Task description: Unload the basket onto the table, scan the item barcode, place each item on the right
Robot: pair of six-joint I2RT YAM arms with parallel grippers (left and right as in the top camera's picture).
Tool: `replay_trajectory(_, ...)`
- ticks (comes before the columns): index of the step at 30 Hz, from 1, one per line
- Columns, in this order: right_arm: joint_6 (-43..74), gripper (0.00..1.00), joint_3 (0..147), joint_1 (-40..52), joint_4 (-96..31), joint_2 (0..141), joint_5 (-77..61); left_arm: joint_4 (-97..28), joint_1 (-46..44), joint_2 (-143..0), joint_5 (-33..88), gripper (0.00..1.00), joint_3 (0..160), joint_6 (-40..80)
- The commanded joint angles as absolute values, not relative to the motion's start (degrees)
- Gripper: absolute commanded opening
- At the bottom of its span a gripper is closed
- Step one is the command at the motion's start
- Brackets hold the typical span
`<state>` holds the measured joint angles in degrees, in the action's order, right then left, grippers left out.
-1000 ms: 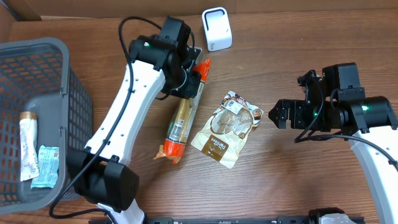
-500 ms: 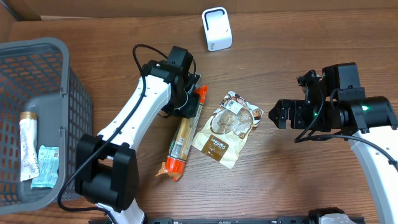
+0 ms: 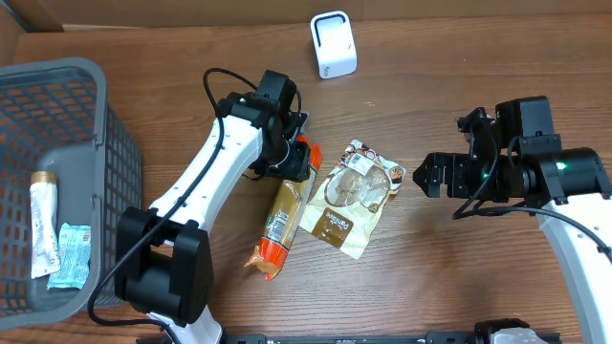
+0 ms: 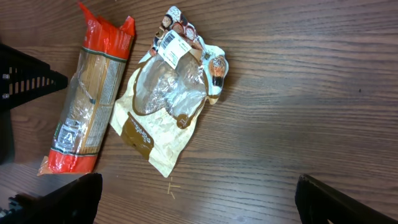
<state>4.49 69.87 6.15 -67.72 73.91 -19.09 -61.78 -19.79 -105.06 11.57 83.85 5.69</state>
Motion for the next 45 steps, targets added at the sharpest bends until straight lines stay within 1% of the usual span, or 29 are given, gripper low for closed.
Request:
replay_trajectory(1,4.67,1.00,71.22,6.52,-67.55,74.02,-19.11,-63.13,-19.90,-104.09,11.42,0.52,88.38,5.82)
replay_trajectory(6,4.67,1.00,71.22,6.52,-67.55,74.02,-19.09,-70.78,-19.84,-104.07,8.69,0.54,99.92,5.85)
replay_trajectory(12,4.67,1.00,71.22,6.52,-67.55,74.02,-19.09,-81.76,-17.96,-104.07,7.27,0.59,118.63,5.82)
replay_trajectory(16,4.67,1.00,71.22,6.52,-67.55,74.02,-19.09,-87.55,-15.05,-103.94,6.87,0.61,130.69,5.85)
replay_trajectory(20,4.67,1.00,71.22,6.52,-67.55,74.02,-19.09,-91.50,-10.44,-102.85,6.87,0.62,138.82,6.02)
replay_trajectory(28,4.67,1.00,71.22,6.52,-67.55,74.02,-19.09,-95.29,2.28,-98.94,6.87,0.66,140.42,5.76)
replay_trajectory(40,4.67,1.00,71.22,6.52,-67.53,74.02,-19.09,-96.79,24.82,-98.89,8.97,0.65,139.72,4.47)
replay_trajectory(45,4.67,1.00,71.22,6.52,-67.55,74.02,-19.09,-96.79,28.16,-98.89,8.80,0.65,137.34,2.35)
